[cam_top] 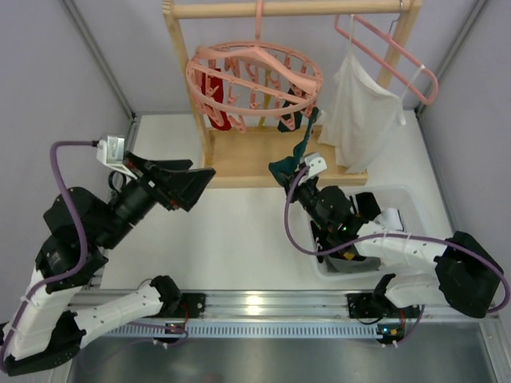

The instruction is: Remove the socks clipped to the hanger

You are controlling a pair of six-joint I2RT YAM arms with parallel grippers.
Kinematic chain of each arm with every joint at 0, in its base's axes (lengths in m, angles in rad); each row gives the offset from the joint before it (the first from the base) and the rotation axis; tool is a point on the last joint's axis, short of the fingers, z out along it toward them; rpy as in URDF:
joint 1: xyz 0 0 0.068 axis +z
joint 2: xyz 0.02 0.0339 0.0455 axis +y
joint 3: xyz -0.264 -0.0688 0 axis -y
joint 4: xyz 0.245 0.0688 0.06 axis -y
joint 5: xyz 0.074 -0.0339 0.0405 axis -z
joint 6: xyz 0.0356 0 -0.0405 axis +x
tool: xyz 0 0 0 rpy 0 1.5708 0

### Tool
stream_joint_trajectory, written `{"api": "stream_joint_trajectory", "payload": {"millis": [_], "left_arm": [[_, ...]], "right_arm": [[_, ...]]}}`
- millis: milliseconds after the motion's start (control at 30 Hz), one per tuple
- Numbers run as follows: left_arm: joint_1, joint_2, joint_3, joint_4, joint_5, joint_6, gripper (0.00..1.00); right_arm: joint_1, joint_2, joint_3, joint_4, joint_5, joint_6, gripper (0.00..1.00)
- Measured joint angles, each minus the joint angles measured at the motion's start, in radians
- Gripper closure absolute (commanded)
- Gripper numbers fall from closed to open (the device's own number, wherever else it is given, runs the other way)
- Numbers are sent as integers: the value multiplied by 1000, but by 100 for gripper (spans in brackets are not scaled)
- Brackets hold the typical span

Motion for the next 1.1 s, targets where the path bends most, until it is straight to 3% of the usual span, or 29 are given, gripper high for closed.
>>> {"api": "stream_joint_trajectory", "payload": {"millis": [267,567,800,1100], "left_arm": [[0,341,362,-67,-108,100,1],[-61,513,370,-202,-351,162,1],[-204,517,410,-224,-539,221,1],[-212,578,449,-224,-692,258,1]], "right_arm": [[254,79,101,-68,264,-56,100],[435,334,359,-105,477,-138,100],[461,412,442,-122,483,-155,100],[462,415,446,-120,468,-143,100]]}}
